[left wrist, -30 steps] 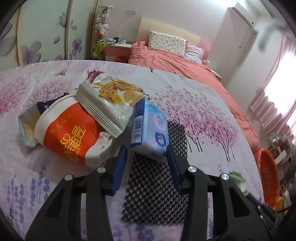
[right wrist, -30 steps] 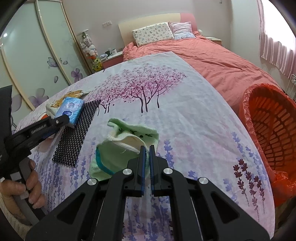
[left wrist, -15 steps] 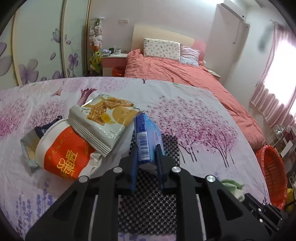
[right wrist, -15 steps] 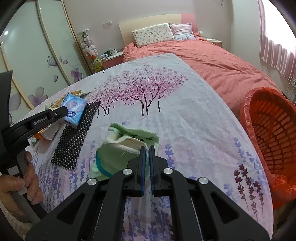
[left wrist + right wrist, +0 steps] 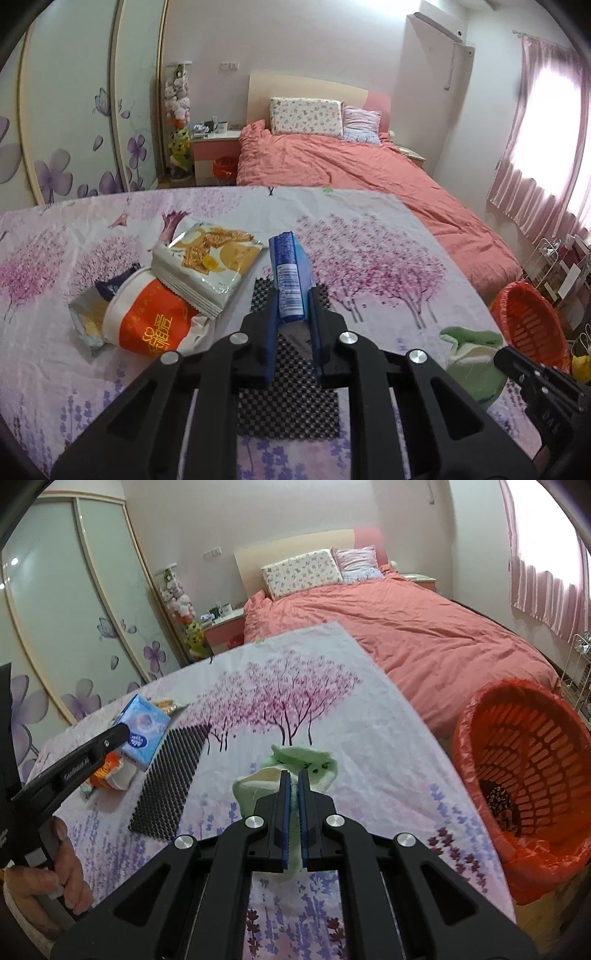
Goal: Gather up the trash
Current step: 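Carry the tissue pack and green cloth over the basket and open both grippers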
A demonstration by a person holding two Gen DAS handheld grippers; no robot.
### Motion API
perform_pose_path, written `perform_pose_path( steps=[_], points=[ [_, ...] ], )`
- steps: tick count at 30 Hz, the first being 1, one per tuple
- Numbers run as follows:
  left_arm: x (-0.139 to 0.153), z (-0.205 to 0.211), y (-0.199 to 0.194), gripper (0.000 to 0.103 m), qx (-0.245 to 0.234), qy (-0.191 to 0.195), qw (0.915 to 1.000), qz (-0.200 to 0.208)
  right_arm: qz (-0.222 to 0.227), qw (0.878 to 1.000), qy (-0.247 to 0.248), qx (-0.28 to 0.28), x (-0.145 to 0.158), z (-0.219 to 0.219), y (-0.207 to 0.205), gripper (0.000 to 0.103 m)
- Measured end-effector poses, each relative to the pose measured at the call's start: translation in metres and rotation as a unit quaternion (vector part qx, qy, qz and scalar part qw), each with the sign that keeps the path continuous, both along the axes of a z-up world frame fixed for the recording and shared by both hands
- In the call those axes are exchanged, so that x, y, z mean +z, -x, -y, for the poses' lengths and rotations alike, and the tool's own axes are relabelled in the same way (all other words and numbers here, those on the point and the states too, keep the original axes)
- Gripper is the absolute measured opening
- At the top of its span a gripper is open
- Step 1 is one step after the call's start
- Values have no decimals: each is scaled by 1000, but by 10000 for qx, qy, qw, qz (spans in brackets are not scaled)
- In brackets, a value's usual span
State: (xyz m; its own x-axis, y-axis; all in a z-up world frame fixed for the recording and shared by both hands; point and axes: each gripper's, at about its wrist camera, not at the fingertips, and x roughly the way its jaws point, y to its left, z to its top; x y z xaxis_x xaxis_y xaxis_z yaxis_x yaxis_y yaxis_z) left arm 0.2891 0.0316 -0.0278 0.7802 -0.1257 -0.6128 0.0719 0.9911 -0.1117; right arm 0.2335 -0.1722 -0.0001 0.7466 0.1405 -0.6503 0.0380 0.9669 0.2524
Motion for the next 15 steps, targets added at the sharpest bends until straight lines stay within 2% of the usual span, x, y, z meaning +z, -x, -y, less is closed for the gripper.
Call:
perform_pose_path(
  steps=[15],
  points=[
    [56, 37, 53, 16, -613, -9, 9969, 488, 807, 9964, 105, -249, 62, 27, 31, 4]
  ],
)
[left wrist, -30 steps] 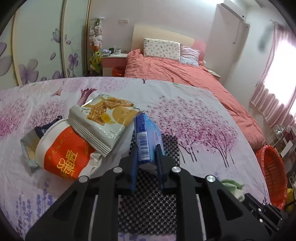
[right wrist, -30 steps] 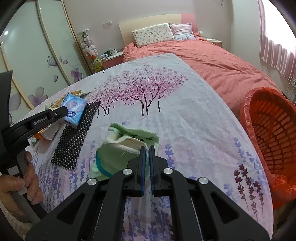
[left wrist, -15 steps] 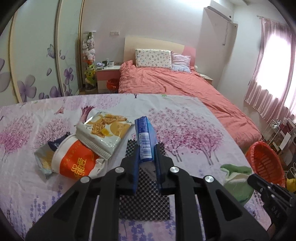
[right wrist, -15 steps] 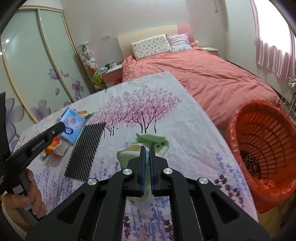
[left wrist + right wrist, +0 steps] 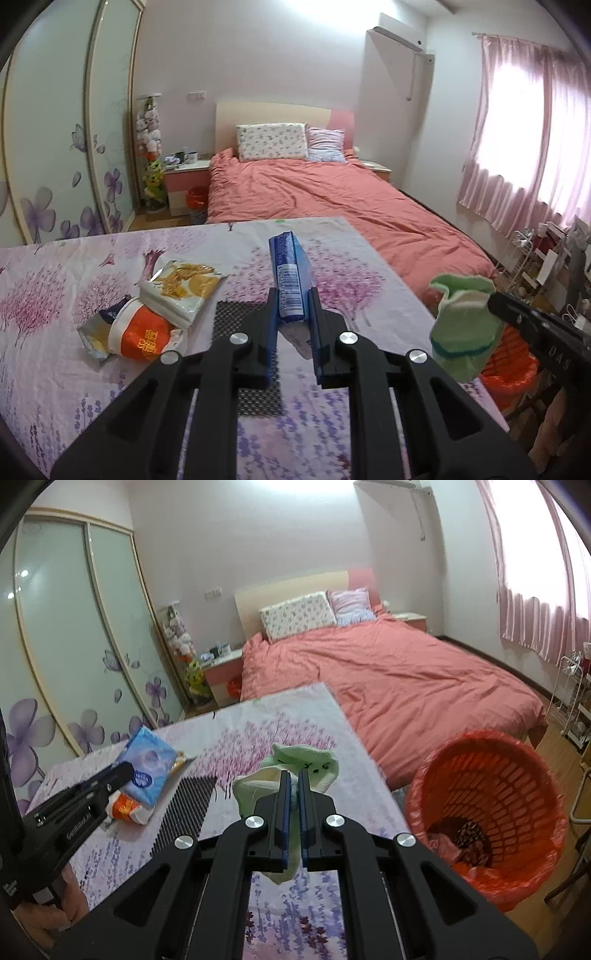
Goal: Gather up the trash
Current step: 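Carry the tissue pack and green cloth over the basket and open both grippers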
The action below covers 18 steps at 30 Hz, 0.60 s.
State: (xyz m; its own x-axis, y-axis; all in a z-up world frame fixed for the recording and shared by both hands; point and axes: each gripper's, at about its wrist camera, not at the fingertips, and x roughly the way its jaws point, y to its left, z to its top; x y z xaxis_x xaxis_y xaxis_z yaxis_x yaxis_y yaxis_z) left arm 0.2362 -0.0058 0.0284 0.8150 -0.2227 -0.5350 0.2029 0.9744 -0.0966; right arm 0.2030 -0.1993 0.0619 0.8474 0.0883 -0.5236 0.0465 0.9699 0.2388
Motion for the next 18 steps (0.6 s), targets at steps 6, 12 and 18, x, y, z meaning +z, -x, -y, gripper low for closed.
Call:
perform_pose_path(
  steps=[6, 12, 18],
  points=[
    [16, 24, 12, 16, -329, 30, 9994, 105, 265, 9994, 33, -216, 14, 22, 14, 4],
    [23, 68, 25, 16, -783, 89, 9968, 130, 408, 9977, 10, -541, 16, 54, 29, 4],
    [21, 130, 37, 16, -1395, 116, 9901, 137, 535, 9943, 40, -924, 15, 91, 44, 4]
  ],
)
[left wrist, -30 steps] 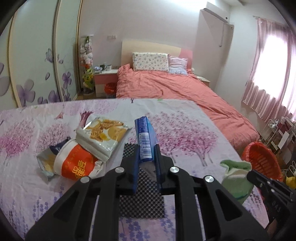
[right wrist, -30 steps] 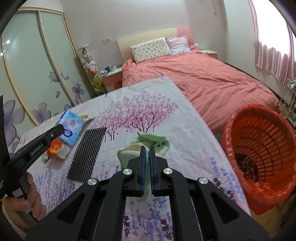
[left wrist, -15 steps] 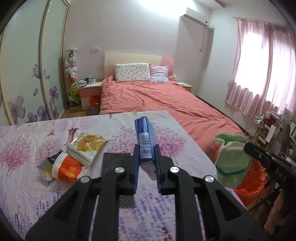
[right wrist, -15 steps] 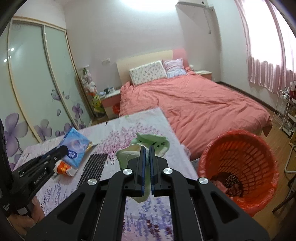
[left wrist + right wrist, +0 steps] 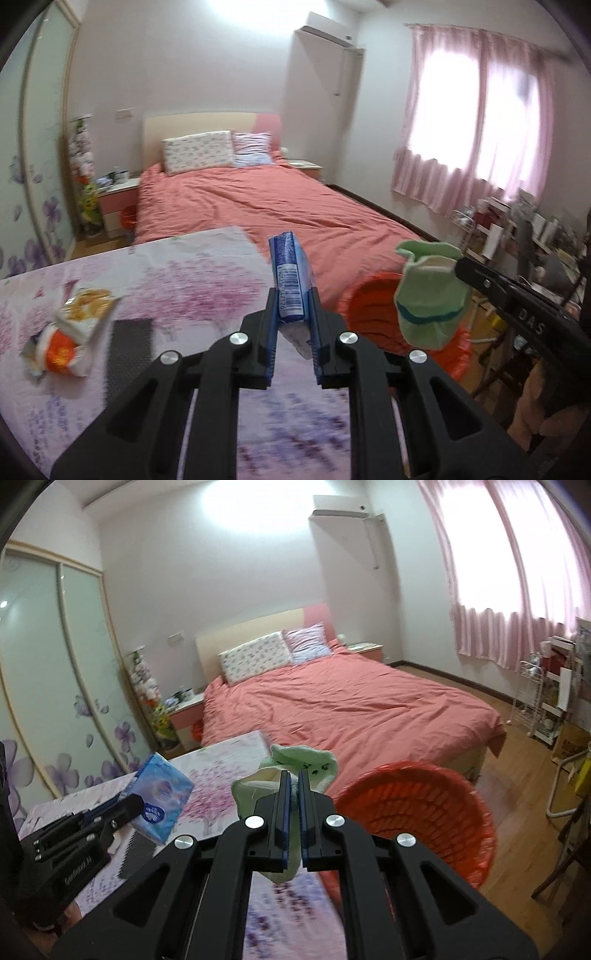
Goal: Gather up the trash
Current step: 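Carry the tissue pack and green cloth over the basket and open both grippers, then move both tools back to the items on the bed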
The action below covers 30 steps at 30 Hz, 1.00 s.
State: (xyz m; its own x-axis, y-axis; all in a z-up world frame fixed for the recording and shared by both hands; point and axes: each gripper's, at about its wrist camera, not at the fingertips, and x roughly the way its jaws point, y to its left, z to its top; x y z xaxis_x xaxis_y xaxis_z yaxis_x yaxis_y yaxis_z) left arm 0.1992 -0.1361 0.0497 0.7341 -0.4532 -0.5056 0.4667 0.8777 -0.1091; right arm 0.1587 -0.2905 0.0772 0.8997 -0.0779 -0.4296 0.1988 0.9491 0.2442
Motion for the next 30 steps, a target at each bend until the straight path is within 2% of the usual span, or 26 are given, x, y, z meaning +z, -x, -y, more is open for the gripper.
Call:
perform_pose_path(
  steps=[7, 14, 17, 18, 19, 20, 24, 25, 27, 30],
  points=[
    [-17, 67, 3, 16, -608, -54, 9981, -71, -14, 9987, -203, -460, -13, 54, 6, 4],
    [-46, 124, -12, 17, -946, -223, 9949, -275, -162, 9964, -441, -700, -36, 88, -5, 4],
    [-63, 143, -22, 26, -916, -401, 9942, -395, -219, 9953, -524, -783, -45, 101, -9, 5],
    [-69, 144, -27, 36, -865, -465, 9942, -438, -263, 9948, -592, -791, -50, 106, -11, 5],
    [-73, 145, -29, 41, -805, -503, 9944, -473, -321, 9937, -702, -809, -55, 113, -13, 7],
    [-78, 144, -32, 48, -706, -541, 9947, -508, -355, 9933, -749, -811, -57, 114, -13, 10],
    [-91, 126, -45, 56, -474, -631, 9949, -624, -534, 9909, -842, -903, -70, 119, -11, 27],
    [-91, 121, -46, 58, -421, -642, 9951, -623, -554, 9907, -832, -923, -71, 117, -9, 28],
    [-93, 108, -49, 67, -255, -709, 9955, -583, -618, 9907, -757, -945, -73, 110, -7, 35],
    [-95, 86, -51, 74, -19, -803, 9952, -550, -697, 9918, -542, -924, -72, 98, -6, 47]
  ],
)
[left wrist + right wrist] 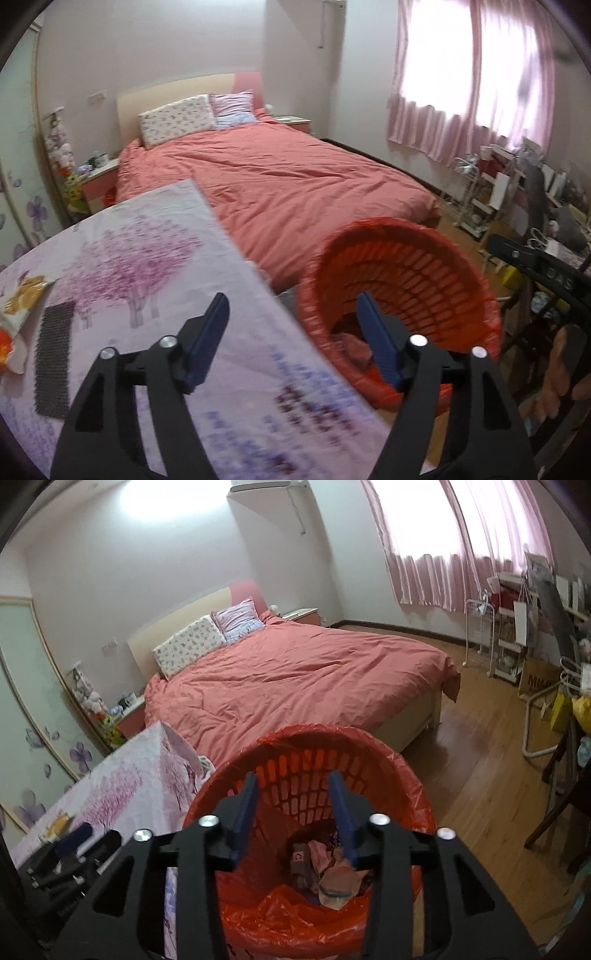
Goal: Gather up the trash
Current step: 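Move both tools back to the items on the bed, then grasp the black mesh mat by its end with the right gripper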
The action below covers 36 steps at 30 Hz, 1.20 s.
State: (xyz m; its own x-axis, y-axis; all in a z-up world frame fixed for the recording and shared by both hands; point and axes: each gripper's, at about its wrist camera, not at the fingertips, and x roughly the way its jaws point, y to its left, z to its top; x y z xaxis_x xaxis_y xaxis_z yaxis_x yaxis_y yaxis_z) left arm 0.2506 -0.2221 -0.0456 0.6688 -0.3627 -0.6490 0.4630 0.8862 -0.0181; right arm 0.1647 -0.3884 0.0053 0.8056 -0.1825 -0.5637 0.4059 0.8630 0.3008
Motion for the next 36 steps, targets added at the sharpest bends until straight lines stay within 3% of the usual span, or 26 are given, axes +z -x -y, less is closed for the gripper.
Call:
perform_pose_path(
  steps=[6, 15, 24, 31, 36],
  points=[
    [-1, -56, 4, 83, 475, -136, 9987, 120, -35, 9991, 362, 221, 8, -33, -3, 69],
    [0, -164, 15, 92, 1307, -211, 9911, 138, -169, 9941, 556, 912, 13, -100, -24, 78],
    [3, -281, 23, 93, 2293, -303, 9726, 235, -248, 9823, 333, 1826, 11, -189, -61, 78],
    [1, -359, 25, 93, 2873, -169, 9576, 112, -605, 9601, 233, 2719, -4, -279, -96, 77],
    [-3, -396, 29, 93, 3105, -114, 9505, 61, -874, 9449, 410, 3128, -18, -333, -116, 69]
  ],
)
